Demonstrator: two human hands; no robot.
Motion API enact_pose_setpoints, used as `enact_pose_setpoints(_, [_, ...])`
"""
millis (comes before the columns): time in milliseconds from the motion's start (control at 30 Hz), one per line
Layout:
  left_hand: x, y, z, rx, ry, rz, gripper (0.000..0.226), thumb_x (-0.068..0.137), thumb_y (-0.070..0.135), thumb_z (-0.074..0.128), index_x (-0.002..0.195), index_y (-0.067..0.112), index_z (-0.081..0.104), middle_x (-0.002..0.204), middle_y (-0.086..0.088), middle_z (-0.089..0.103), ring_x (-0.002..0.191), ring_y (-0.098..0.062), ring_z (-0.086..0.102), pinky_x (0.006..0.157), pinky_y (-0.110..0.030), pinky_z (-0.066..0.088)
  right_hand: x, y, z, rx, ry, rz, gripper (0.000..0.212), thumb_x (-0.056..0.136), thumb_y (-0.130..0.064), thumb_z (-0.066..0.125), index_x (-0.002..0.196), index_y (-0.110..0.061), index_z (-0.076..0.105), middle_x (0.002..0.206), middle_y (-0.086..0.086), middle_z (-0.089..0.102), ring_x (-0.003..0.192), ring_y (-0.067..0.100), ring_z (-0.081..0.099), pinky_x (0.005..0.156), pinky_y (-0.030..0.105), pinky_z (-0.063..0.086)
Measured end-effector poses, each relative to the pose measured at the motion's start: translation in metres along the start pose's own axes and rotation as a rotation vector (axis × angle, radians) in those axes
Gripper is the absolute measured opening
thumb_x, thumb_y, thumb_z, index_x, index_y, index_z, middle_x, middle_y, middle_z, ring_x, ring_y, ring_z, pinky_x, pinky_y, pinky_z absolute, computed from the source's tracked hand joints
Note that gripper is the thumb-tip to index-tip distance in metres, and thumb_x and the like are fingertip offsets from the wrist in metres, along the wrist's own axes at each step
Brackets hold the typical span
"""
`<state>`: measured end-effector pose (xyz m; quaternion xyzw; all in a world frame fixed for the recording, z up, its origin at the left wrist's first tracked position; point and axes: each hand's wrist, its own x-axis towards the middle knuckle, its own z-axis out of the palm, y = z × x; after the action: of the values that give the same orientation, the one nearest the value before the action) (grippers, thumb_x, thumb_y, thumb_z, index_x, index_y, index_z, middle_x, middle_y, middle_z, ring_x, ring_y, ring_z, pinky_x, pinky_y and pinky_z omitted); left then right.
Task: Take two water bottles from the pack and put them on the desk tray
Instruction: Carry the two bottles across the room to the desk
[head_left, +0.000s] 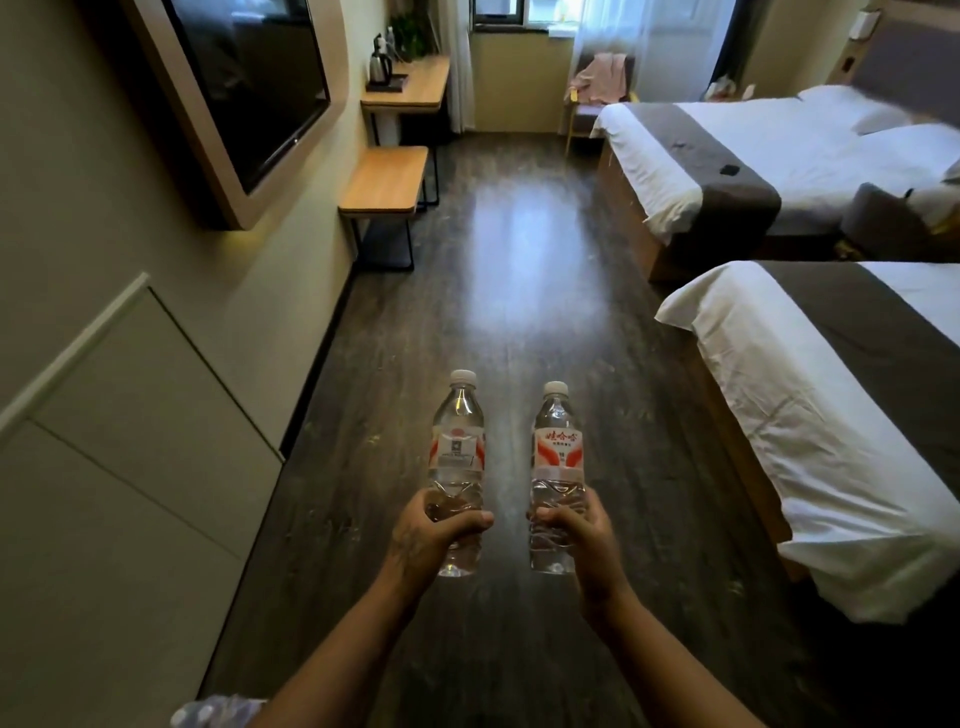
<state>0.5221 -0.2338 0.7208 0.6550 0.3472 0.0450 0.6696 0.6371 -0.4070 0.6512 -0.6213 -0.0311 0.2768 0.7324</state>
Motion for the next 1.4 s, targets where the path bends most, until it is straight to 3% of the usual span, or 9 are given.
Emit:
enact_pose_setpoints(233, [0.014, 0.004, 0.021, 0.017, 0.019, 0.022, 0.096, 0.043, 0.060, 0.089, 0.124, 0.015, 0.065, 0.118, -0.012, 0.078, 0.109, -0.032, 0.077, 0.101, -0.052, 0.063, 0.016, -0.002, -0.026, 0.012, -0.007, 0.011, 0.056, 0.078, -0.025, 0.082, 0.131, -0.026, 0.063, 0.118, 0.009, 0.080, 0.104, 0.032, 0.080, 0.081, 0.043, 0.068])
enact_pose_setpoints(367, [0.024, 0.010, 0.029, 0.020, 0.011, 0.020, 0.100, 0.042, 0.060, 0.088, 0.127, 0.014, 0.063, 0.119, -0.011, 0.077, 0.109, -0.031, 0.076, 0.099, -0.048, 0.063, 0.030, -0.007, -0.030, 0.000, 0.000, -0.005, 0.056, 0.079, -0.027, 0.081, 0.132, -0.028, 0.062, 0.116, 0.005, 0.081, 0.101, 0.026, 0.080, 0.074, 0.030, 0.067])
enact_pose_setpoints(500, [0.046, 0.021, 0.036, 0.020, -0.004, 0.009, 0.099, 0.043, 0.060, 0.088, 0.126, 0.011, 0.064, 0.120, -0.014, 0.077, 0.109, -0.032, 0.077, 0.098, -0.050, 0.064, 0.053, -0.016, -0.031, -0.020, -0.029, -0.017, 0.059, 0.078, -0.031, 0.081, 0.134, -0.027, 0.061, 0.118, 0.004, 0.080, 0.105, 0.028, 0.079, 0.086, 0.045, 0.065])
enact_pose_setpoints(600, [0.073, 0.032, 0.040, 0.024, -0.018, 0.002, 0.096, 0.045, 0.058, 0.089, 0.126, 0.012, 0.064, 0.118, -0.011, 0.078, 0.105, -0.027, 0.078, 0.081, -0.033, 0.063, 0.080, -0.024, -0.031, -0.022, -0.026, -0.023, 0.061, 0.077, -0.029, 0.081, 0.135, -0.025, 0.061, 0.120, 0.007, 0.080, 0.107, 0.030, 0.079, 0.091, 0.051, 0.064])
enact_pose_setpoints(733, [0.124, 0.047, 0.037, 0.012, -0.029, -0.016, 0.082, 0.057, 0.045, 0.091, 0.127, 0.012, 0.064, 0.119, -0.011, 0.078, 0.103, -0.024, 0.078, 0.075, -0.026, 0.062, 0.127, -0.033, -0.022, -0.018, -0.012, -0.015, 0.056, 0.079, -0.027, 0.080, 0.132, -0.024, 0.063, 0.116, 0.007, 0.081, 0.103, 0.030, 0.080, 0.083, 0.043, 0.066])
enact_pose_setpoints(933, [0.223, 0.082, 0.019, -0.003, -0.049, 0.001, 0.099, 0.044, 0.057, 0.089, 0.128, 0.011, 0.064, 0.119, -0.012, 0.078, 0.107, -0.028, 0.078, 0.084, -0.033, 0.065, 0.223, -0.055, 0.008, -0.036, -0.006, -0.012, 0.057, 0.079, -0.030, 0.082, 0.132, -0.027, 0.062, 0.117, 0.003, 0.081, 0.104, 0.025, 0.080, 0.075, 0.028, 0.066])
enact_pose_setpoints(1133, [0.318, 0.124, -0.006, -0.008, -0.077, -0.002, 0.101, 0.045, 0.056, 0.089, 0.131, 0.008, 0.065, 0.120, -0.014, 0.079, 0.107, -0.030, 0.079, 0.092, -0.042, 0.067, 0.314, -0.084, 0.043, -0.024, -0.001, 0.005, 0.056, 0.081, -0.022, 0.082, 0.133, -0.022, 0.062, 0.117, 0.005, 0.081, 0.104, 0.026, 0.080, 0.075, 0.029, 0.066])
enact_pose_setpoints(1233, [0.361, 0.143, -0.017, -0.020, -0.077, -0.002, 0.100, 0.046, 0.052, 0.090, 0.131, 0.006, 0.065, 0.121, -0.017, 0.079, 0.108, -0.034, 0.079, 0.096, -0.049, 0.066, 0.355, -0.095, 0.058, 0.006, 0.007, 0.025, 0.058, 0.079, -0.023, 0.083, 0.133, -0.021, 0.061, 0.118, 0.009, 0.080, 0.106, 0.032, 0.079, 0.079, 0.039, 0.067])
enact_pose_setpoints(1400, [0.425, 0.169, -0.027, -0.052, -0.056, -0.006, 0.097, 0.047, 0.051, 0.092, 0.131, 0.009, 0.066, 0.120, -0.015, 0.080, 0.107, -0.032, 0.080, 0.096, -0.049, 0.066, 0.425, -0.112, 0.076, 0.020, 0.015, 0.031, 0.052, 0.086, -0.016, 0.083, 0.133, -0.021, 0.060, 0.116, 0.010, 0.080, 0.104, 0.035, 0.080, 0.077, 0.040, 0.067])
